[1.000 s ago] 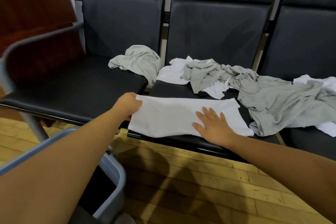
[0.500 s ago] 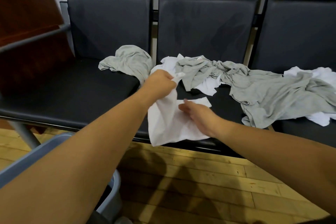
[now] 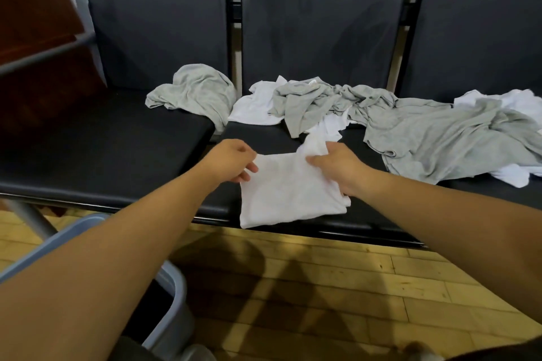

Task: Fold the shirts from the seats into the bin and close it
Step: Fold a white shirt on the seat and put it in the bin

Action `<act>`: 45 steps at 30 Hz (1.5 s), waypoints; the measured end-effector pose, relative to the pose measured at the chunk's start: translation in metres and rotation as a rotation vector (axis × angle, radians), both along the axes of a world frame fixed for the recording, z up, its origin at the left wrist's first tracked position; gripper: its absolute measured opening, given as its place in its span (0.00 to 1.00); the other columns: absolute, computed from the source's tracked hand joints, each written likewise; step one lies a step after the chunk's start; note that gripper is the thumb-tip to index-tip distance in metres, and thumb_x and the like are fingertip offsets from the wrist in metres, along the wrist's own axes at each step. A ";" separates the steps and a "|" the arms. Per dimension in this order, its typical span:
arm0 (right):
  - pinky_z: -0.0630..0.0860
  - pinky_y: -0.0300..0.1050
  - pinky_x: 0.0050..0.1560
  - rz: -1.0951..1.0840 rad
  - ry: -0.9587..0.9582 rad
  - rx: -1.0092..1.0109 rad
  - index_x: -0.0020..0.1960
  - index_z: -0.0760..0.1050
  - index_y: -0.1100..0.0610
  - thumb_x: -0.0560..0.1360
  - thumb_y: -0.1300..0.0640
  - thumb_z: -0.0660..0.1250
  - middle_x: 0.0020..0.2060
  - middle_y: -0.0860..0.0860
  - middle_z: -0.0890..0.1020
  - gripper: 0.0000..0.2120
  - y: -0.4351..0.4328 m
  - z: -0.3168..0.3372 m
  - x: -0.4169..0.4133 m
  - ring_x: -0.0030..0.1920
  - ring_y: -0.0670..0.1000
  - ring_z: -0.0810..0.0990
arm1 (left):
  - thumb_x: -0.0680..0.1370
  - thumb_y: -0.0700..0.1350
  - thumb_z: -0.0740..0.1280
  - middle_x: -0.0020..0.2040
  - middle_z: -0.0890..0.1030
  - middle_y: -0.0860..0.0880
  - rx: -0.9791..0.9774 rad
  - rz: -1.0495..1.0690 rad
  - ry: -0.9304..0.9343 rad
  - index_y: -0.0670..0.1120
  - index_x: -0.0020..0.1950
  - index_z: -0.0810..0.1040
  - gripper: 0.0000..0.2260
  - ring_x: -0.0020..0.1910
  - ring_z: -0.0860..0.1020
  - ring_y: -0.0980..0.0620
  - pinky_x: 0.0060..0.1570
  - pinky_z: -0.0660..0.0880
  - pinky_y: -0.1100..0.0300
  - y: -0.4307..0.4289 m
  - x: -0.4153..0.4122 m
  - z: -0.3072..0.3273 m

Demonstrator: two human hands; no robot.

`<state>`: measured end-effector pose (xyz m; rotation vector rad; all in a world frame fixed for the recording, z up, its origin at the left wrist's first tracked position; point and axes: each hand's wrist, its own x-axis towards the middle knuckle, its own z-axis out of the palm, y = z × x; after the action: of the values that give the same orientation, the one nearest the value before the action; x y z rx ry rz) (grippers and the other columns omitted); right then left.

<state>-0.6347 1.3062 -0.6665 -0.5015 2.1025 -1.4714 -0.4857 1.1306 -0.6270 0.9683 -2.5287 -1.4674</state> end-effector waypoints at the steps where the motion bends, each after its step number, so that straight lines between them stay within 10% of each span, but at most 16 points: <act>1: 0.80 0.52 0.56 -0.005 0.022 -0.039 0.57 0.78 0.59 0.79 0.61 0.68 0.52 0.55 0.83 0.07 -0.002 0.008 -0.001 0.52 0.55 0.83 | 0.83 0.44 0.62 0.48 0.85 0.45 -0.025 0.022 -0.013 0.44 0.55 0.78 0.07 0.38 0.80 0.51 0.39 0.76 0.60 -0.004 0.004 -0.003; 5: 0.75 0.36 0.36 -0.093 0.066 -0.021 0.45 0.76 0.58 0.79 0.62 0.68 0.39 0.51 0.80 0.04 -0.003 0.007 -0.014 0.38 0.48 0.79 | 0.83 0.44 0.62 0.54 0.83 0.42 -0.064 0.097 -0.094 0.43 0.54 0.77 0.06 0.42 0.77 0.50 0.42 0.76 0.58 -0.008 0.009 -0.014; 10: 0.81 0.57 0.52 -0.146 -0.012 0.272 0.53 0.76 0.66 0.75 0.61 0.71 0.48 0.60 0.80 0.11 0.003 -0.015 -0.032 0.50 0.60 0.81 | 0.83 0.46 0.64 0.62 0.77 0.41 0.061 0.146 -0.173 0.40 0.68 0.70 0.16 0.52 0.79 0.46 0.44 0.78 0.56 -0.001 0.002 -0.023; 16: 0.73 0.43 0.34 -0.113 0.294 0.535 0.36 0.67 0.59 0.76 0.60 0.65 0.35 0.54 0.74 0.11 -0.001 -0.009 -0.019 0.37 0.57 0.76 | 0.79 0.50 0.71 0.60 0.77 0.44 0.187 0.261 -0.093 0.42 0.59 0.70 0.16 0.54 0.79 0.44 0.47 0.78 0.54 0.004 -0.009 -0.031; 22: 0.71 0.41 0.38 -0.138 -0.100 0.254 0.57 0.72 0.59 0.79 0.56 0.68 0.47 0.55 0.76 0.11 -0.010 -0.008 -0.008 0.45 0.53 0.76 | 0.73 0.49 0.78 0.55 0.82 0.44 0.434 0.331 -0.003 0.41 0.61 0.78 0.21 0.53 0.82 0.45 0.53 0.80 0.52 0.006 -0.010 -0.034; 30: 0.81 0.52 0.55 -0.055 -0.280 -0.214 0.59 0.78 0.60 0.79 0.58 0.69 0.56 0.58 0.84 0.11 -0.021 0.012 0.007 0.53 0.56 0.84 | 0.76 0.44 0.71 0.54 0.85 0.43 0.785 0.346 0.317 0.44 0.60 0.80 0.13 0.53 0.83 0.44 0.51 0.80 0.50 -0.016 0.015 -0.002; 45: 0.77 0.50 0.54 0.398 0.184 -0.083 0.58 0.77 0.59 0.81 0.52 0.65 0.53 0.55 0.82 0.12 -0.223 0.010 0.175 0.53 0.55 0.81 | 0.82 0.46 0.63 0.58 0.84 0.46 0.616 0.702 0.502 0.50 0.64 0.76 0.11 0.55 0.83 0.47 0.45 0.79 0.51 -0.152 0.241 -0.040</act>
<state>-0.4594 1.0834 -0.6569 -1.0552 1.9329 -1.3218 -0.2445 0.9790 -0.6668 1.1766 -1.2148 -1.9120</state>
